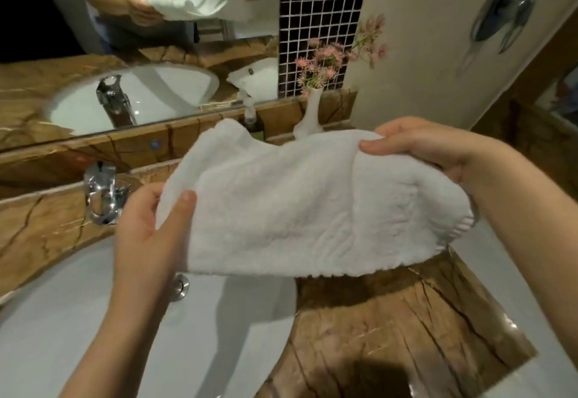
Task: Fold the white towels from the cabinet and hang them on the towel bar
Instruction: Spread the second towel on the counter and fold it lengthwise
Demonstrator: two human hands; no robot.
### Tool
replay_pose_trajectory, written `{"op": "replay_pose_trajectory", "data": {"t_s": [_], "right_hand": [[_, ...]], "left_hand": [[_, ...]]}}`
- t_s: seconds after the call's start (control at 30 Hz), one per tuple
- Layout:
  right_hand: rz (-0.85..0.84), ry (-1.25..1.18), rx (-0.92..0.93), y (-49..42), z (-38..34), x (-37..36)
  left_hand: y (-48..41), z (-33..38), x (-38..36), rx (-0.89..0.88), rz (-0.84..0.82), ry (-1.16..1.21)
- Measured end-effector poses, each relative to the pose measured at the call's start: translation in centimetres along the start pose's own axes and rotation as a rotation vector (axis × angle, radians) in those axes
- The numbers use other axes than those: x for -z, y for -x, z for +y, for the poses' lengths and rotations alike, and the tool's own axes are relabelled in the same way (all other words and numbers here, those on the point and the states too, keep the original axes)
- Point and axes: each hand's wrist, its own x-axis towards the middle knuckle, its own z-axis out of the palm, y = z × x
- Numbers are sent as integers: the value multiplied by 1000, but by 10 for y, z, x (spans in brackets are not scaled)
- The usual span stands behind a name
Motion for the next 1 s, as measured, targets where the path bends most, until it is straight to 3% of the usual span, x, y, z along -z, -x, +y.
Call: {"op": "replay_pose_trajectory", "data": {"t_s": [0.27, 0.6, 0.73, 0.8, 0.9, 1.0], "right_hand": [[-171, 367, -148, 35, 27, -93], [-215, 703, -232, 37, 107, -197], [-120, 846, -104, 25, 145, -226], [-34, 1040, 5, 25, 159, -235], [109, 1206, 216, 31, 178, -240], [227, 1251, 374, 40, 188, -236]], "left_hand": [[133, -26, 83, 103, 118, -118], [252, -79, 130, 103, 179, -460], [273, -97, 134, 196, 145, -681], [277, -101, 136, 210, 120, -869], [276, -97, 131, 78, 47, -1098], [271, -85, 111, -150, -59, -1061]]}}
